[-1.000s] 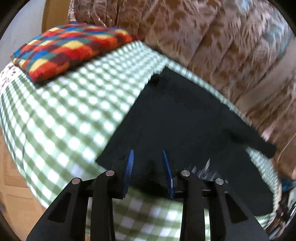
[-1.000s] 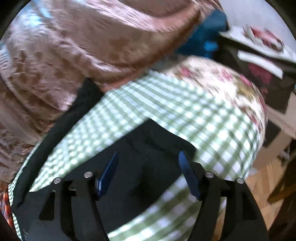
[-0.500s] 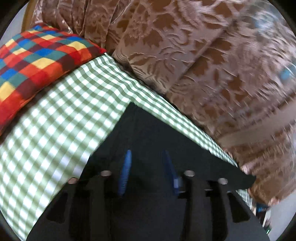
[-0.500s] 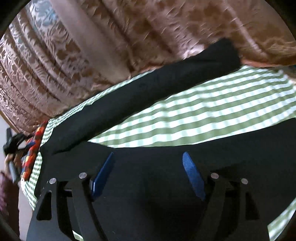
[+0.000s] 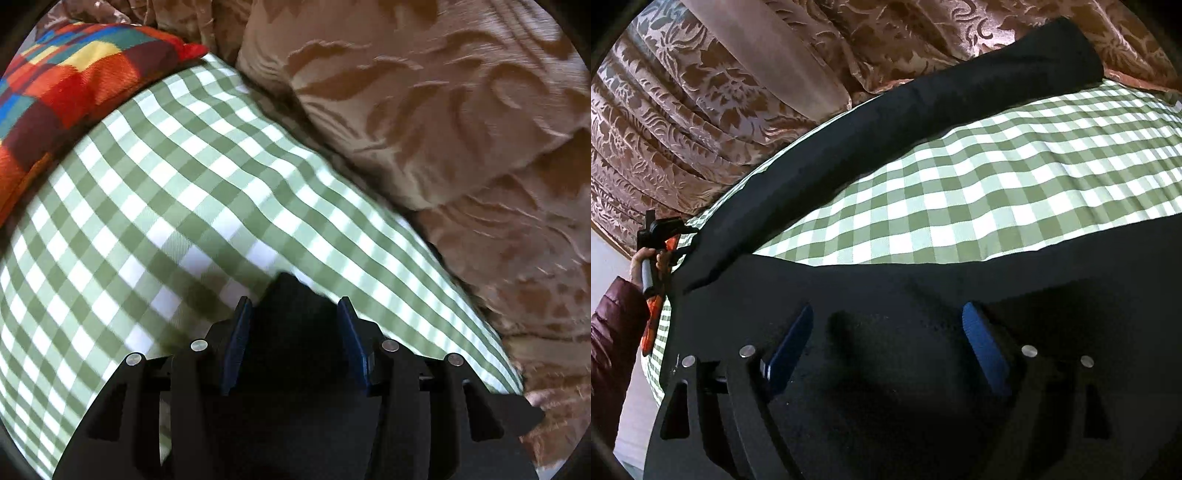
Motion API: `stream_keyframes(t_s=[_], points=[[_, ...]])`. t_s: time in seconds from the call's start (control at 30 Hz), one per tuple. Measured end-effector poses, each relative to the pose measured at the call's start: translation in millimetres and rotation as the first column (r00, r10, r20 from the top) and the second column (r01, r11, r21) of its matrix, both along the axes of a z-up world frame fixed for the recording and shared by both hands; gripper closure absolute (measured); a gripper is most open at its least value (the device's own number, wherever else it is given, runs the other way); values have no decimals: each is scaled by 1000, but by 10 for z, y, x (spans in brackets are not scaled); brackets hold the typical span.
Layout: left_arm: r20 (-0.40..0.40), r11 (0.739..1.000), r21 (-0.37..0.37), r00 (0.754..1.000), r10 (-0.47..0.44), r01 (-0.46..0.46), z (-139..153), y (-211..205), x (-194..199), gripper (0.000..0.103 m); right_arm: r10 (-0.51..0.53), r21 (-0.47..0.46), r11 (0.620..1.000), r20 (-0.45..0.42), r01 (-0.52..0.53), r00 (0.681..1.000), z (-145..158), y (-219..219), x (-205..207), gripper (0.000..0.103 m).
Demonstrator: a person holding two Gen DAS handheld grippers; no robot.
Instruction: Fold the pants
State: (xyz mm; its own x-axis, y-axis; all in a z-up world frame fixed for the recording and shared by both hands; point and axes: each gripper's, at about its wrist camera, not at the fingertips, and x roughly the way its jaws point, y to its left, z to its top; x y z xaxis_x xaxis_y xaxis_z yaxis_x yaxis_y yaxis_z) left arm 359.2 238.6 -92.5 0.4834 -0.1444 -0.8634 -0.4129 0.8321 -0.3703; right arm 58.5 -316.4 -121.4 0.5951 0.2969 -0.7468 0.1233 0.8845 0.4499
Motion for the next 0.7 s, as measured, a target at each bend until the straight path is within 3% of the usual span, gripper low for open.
stream_keyframes(t_s=[0.03, 0.1, 0.17, 0.23, 0.3, 0.37, 0.43, 0.5, 0.6, 0.7], points=[[6, 1000, 25, 1000, -15, 15, -13, -37, 31, 75, 0, -5, 1000, 0, 0, 1000, -3, 7, 3, 19], [23, 989, 128, 996, -80, 77, 43, -200, 34, 93, 0, -12, 1000, 0, 0, 1000, -6, 15, 8, 19], [111, 980, 169, 986, -126, 106, 211, -320, -120, 96, 1, -14, 1000, -1, -1, 1000, -7, 17, 11, 19], [202, 981, 151, 968, -148, 119, 391, -344, -329, 96, 0, -18, 1000, -5, -1, 1000, -5, 24, 12, 19], [322, 973, 158, 923, -213, 169, 647, -426, -707, 96, -1, -27, 1000, -11, 0, 1000, 7, 36, 15, 19], [392, 953, 170, 870, -298, 250, 816, -538, -1050, 96, 0, -38, 999, -18, -1, 1000, 36, 50, 27, 19], [457, 917, 206, 795, -399, 342, 963, -682, -1533, 96, -2, -35, 999, -27, 1, 1000, 68, 45, 49, 19], [484, 884, 228, 740, -467, 408, 1044, -791, -1880, 96, 4, -16, 1000, -32, -4, 999, 105, 30, 92, 21], [508, 850, 227, 686, -520, 476, 1033, -875, -2377, 96, 25, 17, 1000, -31, -25, 999, 170, 24, 186, 30], [524, 826, 217, 652, -548, 520, 996, -945, -2871, 97, 51, 92, 995, -27, -48, 998, 234, 18, 365, 39]])
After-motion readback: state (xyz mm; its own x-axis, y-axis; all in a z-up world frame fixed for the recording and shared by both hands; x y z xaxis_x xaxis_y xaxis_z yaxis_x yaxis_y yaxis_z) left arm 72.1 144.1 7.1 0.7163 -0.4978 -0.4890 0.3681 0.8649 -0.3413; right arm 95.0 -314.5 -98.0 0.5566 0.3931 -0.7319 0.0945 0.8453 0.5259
